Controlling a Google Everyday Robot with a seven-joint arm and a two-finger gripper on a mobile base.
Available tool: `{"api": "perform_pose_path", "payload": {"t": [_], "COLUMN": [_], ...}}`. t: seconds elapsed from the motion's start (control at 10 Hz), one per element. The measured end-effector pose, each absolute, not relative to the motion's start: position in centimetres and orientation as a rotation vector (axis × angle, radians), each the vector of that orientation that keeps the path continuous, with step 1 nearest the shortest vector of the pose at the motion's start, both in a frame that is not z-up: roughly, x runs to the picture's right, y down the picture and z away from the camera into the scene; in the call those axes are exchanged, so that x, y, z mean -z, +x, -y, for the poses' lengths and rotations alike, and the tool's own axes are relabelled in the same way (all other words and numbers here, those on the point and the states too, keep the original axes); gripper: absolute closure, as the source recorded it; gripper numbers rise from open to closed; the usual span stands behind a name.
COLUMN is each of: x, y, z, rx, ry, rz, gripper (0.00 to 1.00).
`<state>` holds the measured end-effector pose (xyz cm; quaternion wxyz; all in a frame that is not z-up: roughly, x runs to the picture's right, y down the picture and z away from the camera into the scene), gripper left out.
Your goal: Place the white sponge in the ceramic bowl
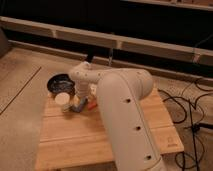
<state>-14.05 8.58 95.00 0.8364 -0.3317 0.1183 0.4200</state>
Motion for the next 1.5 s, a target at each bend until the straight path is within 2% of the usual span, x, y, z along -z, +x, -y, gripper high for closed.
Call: {"api": "perform_pose_path", "payload": {"t": [0.1,0.2,0.6,1.0,1.5], "x": [-95.3,-95.6,-94.9,-92.6,-88.5], "y": [-14.1,-14.2,-13.9,-12.8,-13.3], "z": [-8.5,-8.2,-7.0,-5.3,-1.0], "rx": [-0.885,-0.881,-0.909,-0.954,-0.948], "ry": [-0.703,-0.700,-0.664,-0.598,-0.474], "rz": [-0.241,-0.224,-0.190,-0.166,-0.102], "gripper": [0.50,0.64,0.99,1.00,1.00]}}
